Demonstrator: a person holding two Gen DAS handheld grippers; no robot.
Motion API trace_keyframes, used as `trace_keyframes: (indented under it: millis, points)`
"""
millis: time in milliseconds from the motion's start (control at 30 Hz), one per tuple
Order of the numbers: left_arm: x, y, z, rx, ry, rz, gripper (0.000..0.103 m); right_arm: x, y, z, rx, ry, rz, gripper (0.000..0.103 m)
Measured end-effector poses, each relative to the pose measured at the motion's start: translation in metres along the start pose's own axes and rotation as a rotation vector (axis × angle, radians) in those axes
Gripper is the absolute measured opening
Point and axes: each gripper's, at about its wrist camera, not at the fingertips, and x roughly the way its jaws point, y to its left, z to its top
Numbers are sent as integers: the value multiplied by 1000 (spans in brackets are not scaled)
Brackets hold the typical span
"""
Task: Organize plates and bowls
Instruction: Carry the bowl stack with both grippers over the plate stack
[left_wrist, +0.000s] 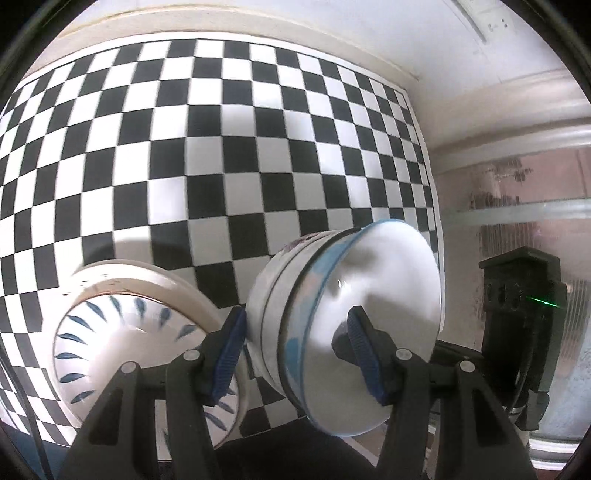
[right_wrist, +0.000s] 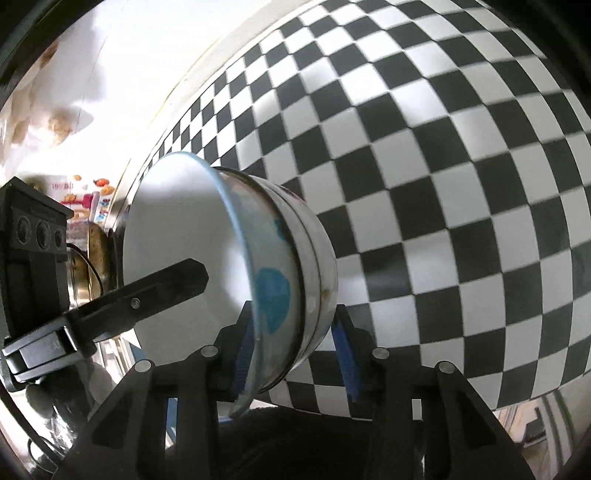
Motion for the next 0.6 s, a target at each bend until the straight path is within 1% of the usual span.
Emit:
trace_keyframes:
  millis: [67, 133, 233, 300, 400, 467, 533, 600]
  points:
    - [4, 11, 1, -6, 1, 7, 53, 6, 8, 4, -16, 6, -23, 40]
    - [15, 23, 3, -17, 18, 25, 53, 21, 12, 10, -29, 19, -61, 38]
    - [25, 30, 5, -22, 31, 7, 53, 36, 3, 14, -22, 34, -80, 37]
    - [24, 26, 4, -19, 36, 9, 53, 35, 0, 16, -9, 33, -85, 37]
    - [23, 19, 4, -1, 18, 13, 53, 28, 4, 15, -27, 10, -114, 37]
    - [18, 18, 5, 3, 11, 17, 53, 24, 4, 16, -25, 9, -111, 37]
    - [14, 18, 5, 6, 2, 2, 53, 21, 7, 16, -38, 2, -116, 37]
    - [10, 16, 3, 15, -8, 7, 53, 18, 18, 15, -59, -10, -123, 37]
